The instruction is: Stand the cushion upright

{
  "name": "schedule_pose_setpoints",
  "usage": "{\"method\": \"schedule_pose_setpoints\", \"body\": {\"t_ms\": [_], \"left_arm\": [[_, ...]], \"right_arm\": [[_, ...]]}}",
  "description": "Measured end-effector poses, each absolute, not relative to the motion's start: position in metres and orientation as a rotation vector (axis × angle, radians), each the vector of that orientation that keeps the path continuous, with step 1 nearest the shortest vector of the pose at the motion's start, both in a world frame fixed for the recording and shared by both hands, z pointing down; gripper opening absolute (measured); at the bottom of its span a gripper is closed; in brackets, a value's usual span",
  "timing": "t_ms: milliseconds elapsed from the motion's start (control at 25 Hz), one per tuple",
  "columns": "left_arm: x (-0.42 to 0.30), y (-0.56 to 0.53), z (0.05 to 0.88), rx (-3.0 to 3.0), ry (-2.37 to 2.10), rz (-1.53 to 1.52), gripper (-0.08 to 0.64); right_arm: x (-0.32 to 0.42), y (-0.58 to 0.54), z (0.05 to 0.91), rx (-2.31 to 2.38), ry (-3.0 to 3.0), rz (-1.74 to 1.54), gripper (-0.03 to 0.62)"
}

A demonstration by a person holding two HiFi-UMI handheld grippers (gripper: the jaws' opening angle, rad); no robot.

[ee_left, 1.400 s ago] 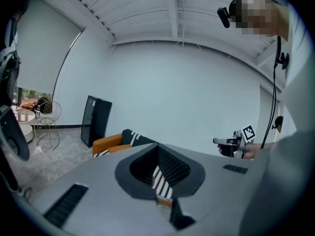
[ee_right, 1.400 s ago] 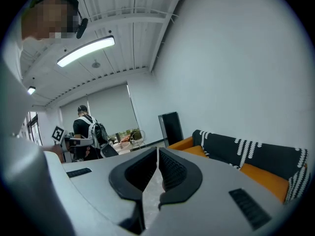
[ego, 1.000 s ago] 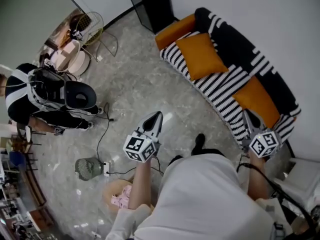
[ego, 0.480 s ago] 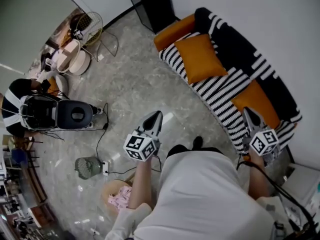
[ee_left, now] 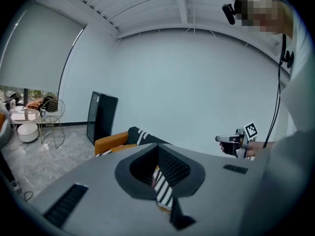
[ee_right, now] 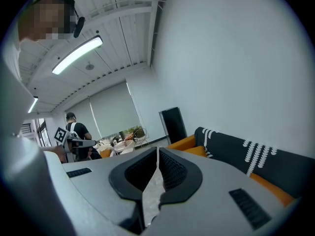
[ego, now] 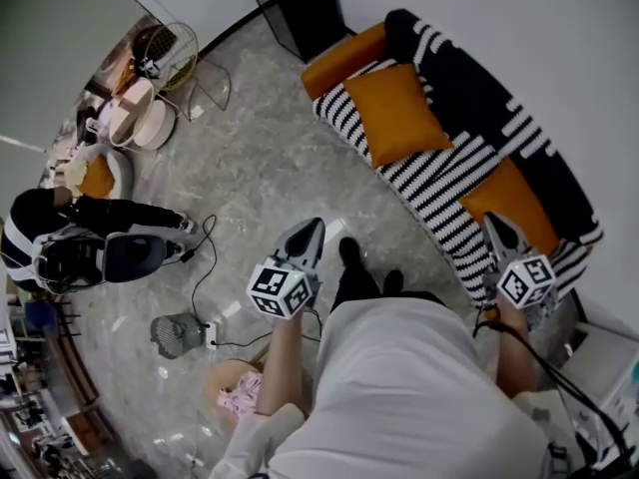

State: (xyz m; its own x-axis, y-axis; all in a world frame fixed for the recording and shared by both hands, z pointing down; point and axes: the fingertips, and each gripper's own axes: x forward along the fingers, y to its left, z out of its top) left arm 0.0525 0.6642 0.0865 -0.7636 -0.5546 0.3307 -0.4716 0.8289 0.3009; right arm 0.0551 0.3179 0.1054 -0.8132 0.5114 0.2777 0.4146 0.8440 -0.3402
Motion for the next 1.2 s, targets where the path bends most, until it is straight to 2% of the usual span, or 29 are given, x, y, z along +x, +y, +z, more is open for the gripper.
{"method": "schedule_pose_setpoints", "body": {"t_ms": [1200], "left_arm": [[-0.176, 0.703, 0.123, 1.061, -2.419, -0.191, 0.0]], "right_arm": [[-0.108, 0.376, 0.117, -0.426, -2.669, 0.378, 0.038]]}}
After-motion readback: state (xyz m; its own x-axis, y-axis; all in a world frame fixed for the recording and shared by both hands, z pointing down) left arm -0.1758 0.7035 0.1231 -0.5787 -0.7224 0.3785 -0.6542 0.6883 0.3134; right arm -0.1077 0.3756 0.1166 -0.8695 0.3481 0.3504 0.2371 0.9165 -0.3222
